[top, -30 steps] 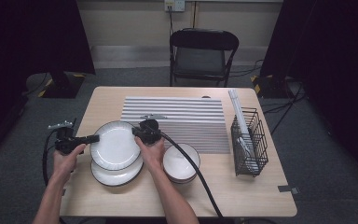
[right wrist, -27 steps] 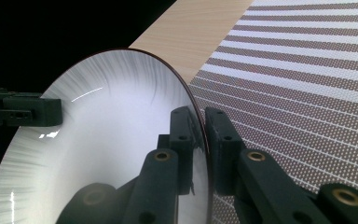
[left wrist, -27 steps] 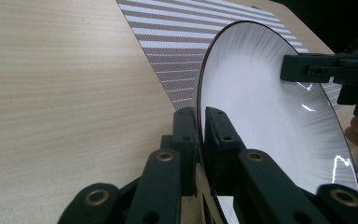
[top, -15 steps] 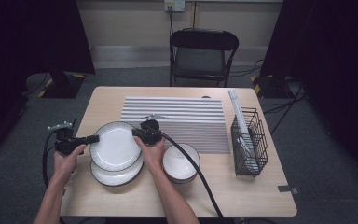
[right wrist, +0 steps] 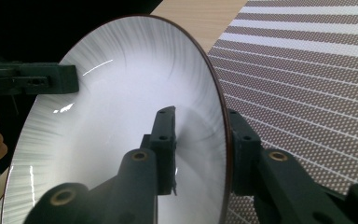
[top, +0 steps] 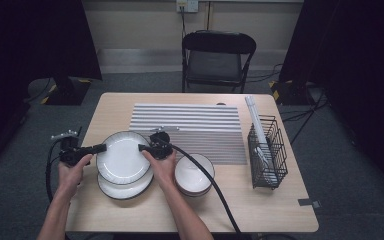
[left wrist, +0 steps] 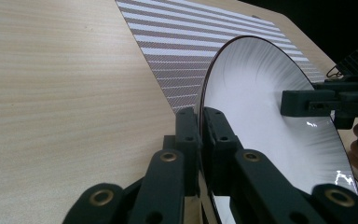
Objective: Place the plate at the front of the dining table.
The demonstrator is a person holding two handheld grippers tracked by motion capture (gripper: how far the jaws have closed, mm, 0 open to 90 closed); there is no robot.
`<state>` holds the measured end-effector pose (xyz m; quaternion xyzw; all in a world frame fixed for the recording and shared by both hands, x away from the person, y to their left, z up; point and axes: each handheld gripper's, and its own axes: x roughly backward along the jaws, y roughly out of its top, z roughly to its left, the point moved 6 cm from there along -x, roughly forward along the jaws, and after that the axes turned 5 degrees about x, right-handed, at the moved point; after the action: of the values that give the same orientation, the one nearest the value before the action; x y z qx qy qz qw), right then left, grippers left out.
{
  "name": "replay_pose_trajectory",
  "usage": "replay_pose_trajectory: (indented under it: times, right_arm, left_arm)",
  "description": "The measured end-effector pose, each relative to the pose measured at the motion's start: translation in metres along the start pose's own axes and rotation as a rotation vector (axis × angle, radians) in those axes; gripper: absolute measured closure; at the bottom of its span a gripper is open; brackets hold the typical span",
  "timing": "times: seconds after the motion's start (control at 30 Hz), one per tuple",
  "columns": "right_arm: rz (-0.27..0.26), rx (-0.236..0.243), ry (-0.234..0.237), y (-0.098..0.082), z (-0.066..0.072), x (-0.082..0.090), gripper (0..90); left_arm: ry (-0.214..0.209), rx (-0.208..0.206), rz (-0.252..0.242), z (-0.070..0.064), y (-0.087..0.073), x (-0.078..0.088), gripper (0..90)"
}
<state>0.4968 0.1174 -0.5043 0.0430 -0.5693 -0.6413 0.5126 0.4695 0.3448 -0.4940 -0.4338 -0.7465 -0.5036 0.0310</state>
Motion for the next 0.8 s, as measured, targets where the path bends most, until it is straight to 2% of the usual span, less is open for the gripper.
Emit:
replay_pose_trajectory:
  times: [0.13, 0.3, 0.4, 0.5, 0.67, 0.8]
  right_arm:
    - [-0.010, -0.025, 0.007, 0.001, -0.002, 0.002, 75.5]
    - [-0.051, -0.054, 0.001, 0.004, -0.007, 0.006, 83.3]
    - [-0.067, -0.051, -0.006, 0.006, -0.007, 0.007, 84.4]
    - [-0.071, -0.043, -0.009, 0.006, -0.007, 0.007, 84.5]
    - [-0.079, -0.037, -0.017, 0.006, -0.007, 0.008, 84.6]
    - [-0.086, -0.023, -0.028, 0.011, -0.006, 0.008, 84.8]
  left_arm:
    - [-0.003, 0.006, 0.001, 0.000, 0.000, 0.000, 85.6]
    - [-0.015, 0.014, 0.009, 0.001, -0.001, 0.000, 84.8]
    - [-0.018, 0.022, 0.018, 0.003, -0.003, 0.002, 79.7]
    - [-0.038, 0.018, 0.038, 0.003, -0.005, 0.004, 81.6]
    - [0.009, -0.017, 0.045, 0.001, -0.002, 0.003, 84.3]
    - [0.006, -0.005, 0.013, 0.003, 0.002, 0.003, 85.0]
